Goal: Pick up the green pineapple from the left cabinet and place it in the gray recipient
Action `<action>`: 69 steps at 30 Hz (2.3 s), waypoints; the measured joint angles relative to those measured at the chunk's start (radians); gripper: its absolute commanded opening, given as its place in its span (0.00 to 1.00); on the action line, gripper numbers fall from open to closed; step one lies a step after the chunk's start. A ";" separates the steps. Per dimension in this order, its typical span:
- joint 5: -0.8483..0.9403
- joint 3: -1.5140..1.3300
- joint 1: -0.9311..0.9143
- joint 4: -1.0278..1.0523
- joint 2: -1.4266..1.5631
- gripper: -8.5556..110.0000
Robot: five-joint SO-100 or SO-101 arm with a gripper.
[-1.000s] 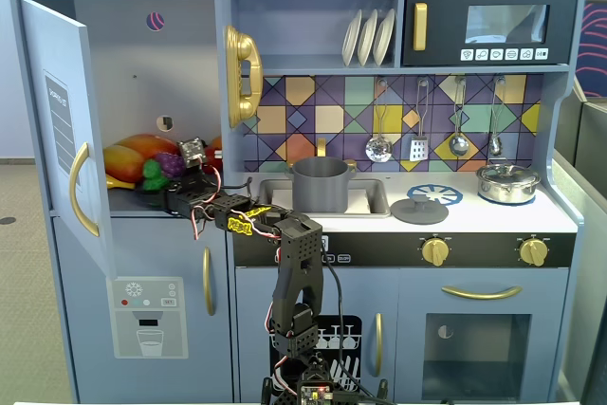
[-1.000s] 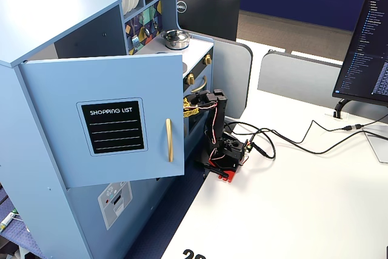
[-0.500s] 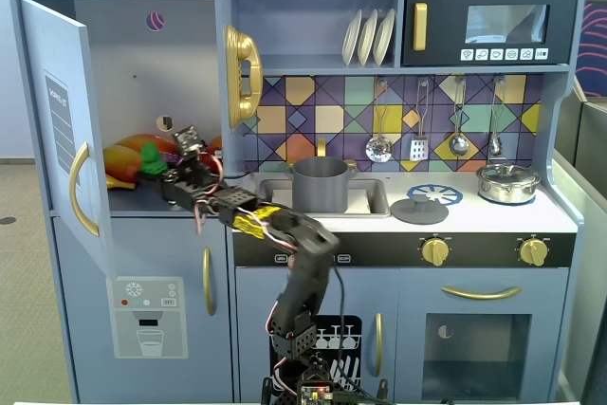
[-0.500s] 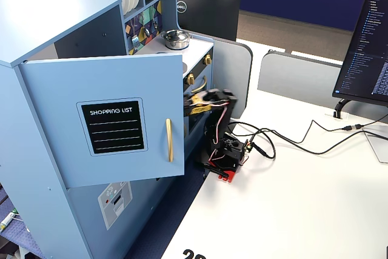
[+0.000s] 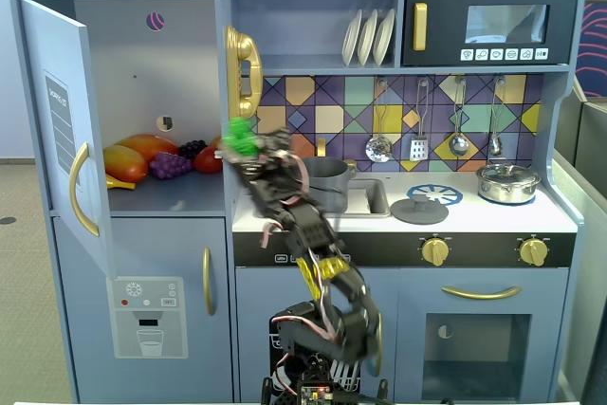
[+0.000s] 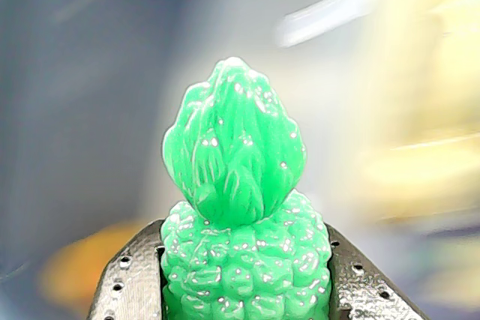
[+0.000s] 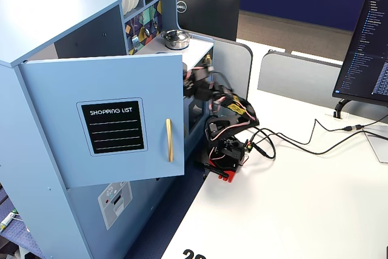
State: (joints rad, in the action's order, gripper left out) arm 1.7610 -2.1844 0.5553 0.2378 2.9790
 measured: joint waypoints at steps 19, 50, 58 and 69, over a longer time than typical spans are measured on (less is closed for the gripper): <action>-0.216 0.155 -0.569 0.017 -0.463 0.07; -0.158 0.328 -0.581 0.838 -0.379 0.07; -0.097 -0.198 -0.588 1.121 0.040 0.07; -0.054 -0.729 -0.580 0.727 -0.198 0.07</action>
State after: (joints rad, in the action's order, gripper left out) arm 1.7073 -2.9130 -0.0245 0.9649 2.7811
